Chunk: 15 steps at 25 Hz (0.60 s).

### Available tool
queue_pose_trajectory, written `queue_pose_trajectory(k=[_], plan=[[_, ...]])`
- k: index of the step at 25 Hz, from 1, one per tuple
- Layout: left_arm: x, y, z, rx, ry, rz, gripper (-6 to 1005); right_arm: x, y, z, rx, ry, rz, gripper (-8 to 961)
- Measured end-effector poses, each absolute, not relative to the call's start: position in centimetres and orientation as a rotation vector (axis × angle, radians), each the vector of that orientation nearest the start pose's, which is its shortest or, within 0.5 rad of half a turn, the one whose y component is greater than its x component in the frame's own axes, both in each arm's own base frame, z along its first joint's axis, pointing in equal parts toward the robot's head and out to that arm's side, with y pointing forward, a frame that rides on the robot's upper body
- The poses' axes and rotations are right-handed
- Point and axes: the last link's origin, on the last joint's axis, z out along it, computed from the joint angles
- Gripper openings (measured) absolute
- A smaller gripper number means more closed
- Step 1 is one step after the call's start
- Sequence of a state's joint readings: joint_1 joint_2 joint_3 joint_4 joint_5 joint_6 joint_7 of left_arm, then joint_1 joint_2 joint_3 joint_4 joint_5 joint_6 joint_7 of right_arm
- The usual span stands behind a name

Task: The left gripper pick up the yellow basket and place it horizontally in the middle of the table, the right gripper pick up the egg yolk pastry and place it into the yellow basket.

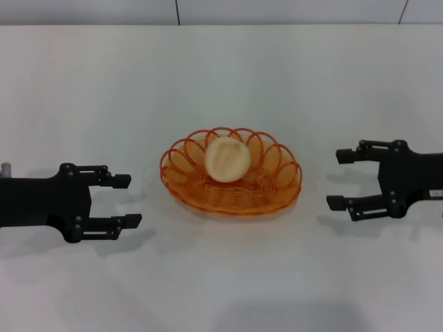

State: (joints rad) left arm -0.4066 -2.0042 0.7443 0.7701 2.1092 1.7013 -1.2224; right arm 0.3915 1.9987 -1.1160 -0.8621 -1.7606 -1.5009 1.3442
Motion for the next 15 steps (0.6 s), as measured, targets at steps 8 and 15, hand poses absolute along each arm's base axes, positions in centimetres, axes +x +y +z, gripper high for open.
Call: queue_pose_trajectory(k=[8, 15], plan=[[-29.8, 29.5, 3.2, -2.9, -0.377, -0.429, 698, 26.3, 31.5, 0.3, -2.856, 0.326, 0.518, 855], [-29.4, 30.0, 2.8, -2.94, -0.391, -0.387, 698, 25.8, 31.9, 0.1, -2.865, 0.306, 0.51, 854]])
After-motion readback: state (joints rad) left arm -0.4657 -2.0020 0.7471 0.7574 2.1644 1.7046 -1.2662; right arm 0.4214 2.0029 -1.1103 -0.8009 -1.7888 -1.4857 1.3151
